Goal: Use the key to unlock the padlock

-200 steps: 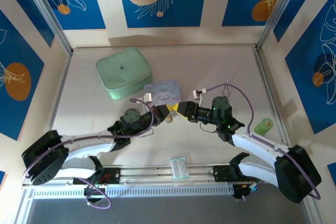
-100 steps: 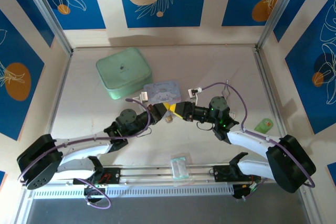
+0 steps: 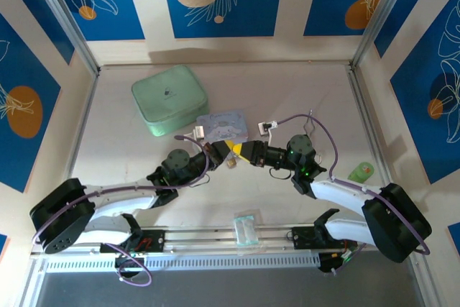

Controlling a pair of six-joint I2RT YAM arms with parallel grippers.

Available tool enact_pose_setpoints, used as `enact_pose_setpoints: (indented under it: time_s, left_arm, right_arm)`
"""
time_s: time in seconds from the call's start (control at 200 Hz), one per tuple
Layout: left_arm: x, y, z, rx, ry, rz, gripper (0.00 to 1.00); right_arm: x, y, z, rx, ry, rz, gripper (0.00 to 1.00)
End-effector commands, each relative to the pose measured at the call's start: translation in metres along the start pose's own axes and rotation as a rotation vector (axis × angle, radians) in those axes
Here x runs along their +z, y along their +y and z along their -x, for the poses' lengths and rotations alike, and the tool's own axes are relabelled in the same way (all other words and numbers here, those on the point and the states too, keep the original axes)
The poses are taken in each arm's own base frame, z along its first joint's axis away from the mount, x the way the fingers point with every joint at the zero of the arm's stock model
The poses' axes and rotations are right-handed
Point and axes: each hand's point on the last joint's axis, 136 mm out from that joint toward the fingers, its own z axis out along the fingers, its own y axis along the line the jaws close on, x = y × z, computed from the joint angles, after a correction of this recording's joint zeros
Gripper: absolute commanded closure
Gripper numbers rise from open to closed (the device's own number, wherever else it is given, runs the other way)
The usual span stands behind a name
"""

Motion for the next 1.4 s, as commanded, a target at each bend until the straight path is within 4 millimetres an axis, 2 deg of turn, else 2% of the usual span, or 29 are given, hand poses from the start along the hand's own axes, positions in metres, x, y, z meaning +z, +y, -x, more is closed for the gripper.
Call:
enact_pose_setpoints:
  time_s: [0.0, 0.3, 0.375, 0.52, 0.6, 0.82, 0.895, 1.031, 1.056, 1.106, 1.391]
  left_arm:
    - [-0.001, -0.008, 0.008, -0.03, -0.035, -0.06, 1.0]
    - [0.006, -0.007, 0.006, -0.072, -0.021, -0.069, 1.0]
    - [0.007, -0.007, 0.005, -0.076, -0.018, -0.075, 1.0]
    - [0.007, -0.007, 0.005, -0.072, -0.019, -0.075, 1.0]
    - [0.007, -0.006, 0.005, -0.068, -0.017, -0.062, 1.0]
    - [0.006, 0.003, 0.006, -0.073, -0.028, -0.035, 1.0]
    - [0.007, 0.001, 0.005, -0.071, -0.025, -0.044, 1.0]
    - [0.007, 0.003, 0.006, -0.074, -0.03, -0.037, 1.0]
    - [0.007, 0.003, 0.006, -0.072, -0.029, -0.033, 1.0]
    - [0.006, 0.004, 0.007, -0.072, -0.034, -0.033, 1.0]
    - [0.005, 0.015, 0.007, -0.079, -0.036, 0.002, 1.0]
  right_arm:
    - [0.001, 0.002, -0.008, -0.005, 0.032, 0.022, 0.7]
    - [0.002, -0.001, -0.004, 0.01, 0.011, 0.025, 0.72]
    - [0.002, -0.003, -0.003, 0.016, 0.006, 0.023, 0.8]
    - [-0.001, -0.008, -0.002, 0.026, -0.018, 0.011, 0.81]
    - [-0.003, -0.011, -0.002, 0.03, -0.023, -0.003, 0.89]
    - [-0.005, -0.014, -0.003, 0.034, -0.028, -0.022, 0.89]
    - [-0.005, -0.016, -0.003, 0.035, -0.029, -0.029, 0.89]
    - [-0.005, -0.016, -0.003, 0.035, -0.033, -0.029, 0.92]
    - [-0.005, -0.017, -0.003, 0.035, -0.035, -0.031, 0.97]
    - [-0.006, -0.017, -0.003, 0.038, -0.035, -0.032, 0.99]
    - [-0.007, -0.022, -0.006, 0.043, -0.032, -0.046, 1.0]
